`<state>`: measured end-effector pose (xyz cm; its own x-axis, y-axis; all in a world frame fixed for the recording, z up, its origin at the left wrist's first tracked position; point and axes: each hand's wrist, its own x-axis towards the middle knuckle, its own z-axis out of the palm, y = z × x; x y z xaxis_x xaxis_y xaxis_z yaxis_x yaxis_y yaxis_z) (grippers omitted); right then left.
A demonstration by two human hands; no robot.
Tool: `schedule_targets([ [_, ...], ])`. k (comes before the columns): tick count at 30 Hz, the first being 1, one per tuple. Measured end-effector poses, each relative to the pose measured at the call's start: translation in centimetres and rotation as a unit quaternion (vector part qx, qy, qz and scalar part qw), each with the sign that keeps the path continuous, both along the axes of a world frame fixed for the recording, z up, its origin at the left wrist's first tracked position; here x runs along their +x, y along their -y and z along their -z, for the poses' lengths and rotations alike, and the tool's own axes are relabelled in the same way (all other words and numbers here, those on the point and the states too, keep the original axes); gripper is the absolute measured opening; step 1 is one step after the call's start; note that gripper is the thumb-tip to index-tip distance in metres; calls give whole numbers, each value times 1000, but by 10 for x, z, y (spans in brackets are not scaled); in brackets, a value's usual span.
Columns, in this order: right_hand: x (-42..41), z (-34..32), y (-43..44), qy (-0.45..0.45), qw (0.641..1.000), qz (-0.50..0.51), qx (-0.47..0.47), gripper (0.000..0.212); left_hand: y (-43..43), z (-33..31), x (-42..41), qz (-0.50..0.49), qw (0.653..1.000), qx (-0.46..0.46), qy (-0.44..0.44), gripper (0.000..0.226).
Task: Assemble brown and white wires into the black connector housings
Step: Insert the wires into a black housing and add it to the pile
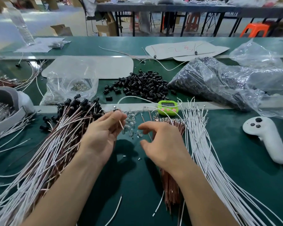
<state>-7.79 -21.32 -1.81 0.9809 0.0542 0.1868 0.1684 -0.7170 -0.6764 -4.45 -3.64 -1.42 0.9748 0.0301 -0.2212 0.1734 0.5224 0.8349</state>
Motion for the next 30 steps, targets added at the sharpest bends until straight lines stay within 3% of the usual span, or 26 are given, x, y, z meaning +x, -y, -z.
schedule_targets([
  [2,-1,1,-9,1,998,-8,62,31,10,0,-4,15,1000,12,1,13],
  [4,-3,1,-19,11,994,-10,111,19,17,-1,-9,32,999,17,-2,21],
  [6,-4,0,-25,18,990,-15,139,8,21,-1,-11,48,999,14,2,13],
  [8,-3,-2,-25,3,990,-16,143,15,21,-3,-10,48,999,-4,3,8],
  [16,-7,-19,2,-50,998,-48,-5,28,-16,-2,12,-60,993,-96,29,8],
  [20,-1,-25,31,-88,992,66,-59,32,-21,2,12,-59,995,-80,33,5],
  [24,4,-24,47,-118,964,192,-141,30,-19,0,11,-62,995,-71,26,6],
  [30,6,-16,42,-108,944,248,-190,24,-5,1,5,-46,999,-15,0,9],
])
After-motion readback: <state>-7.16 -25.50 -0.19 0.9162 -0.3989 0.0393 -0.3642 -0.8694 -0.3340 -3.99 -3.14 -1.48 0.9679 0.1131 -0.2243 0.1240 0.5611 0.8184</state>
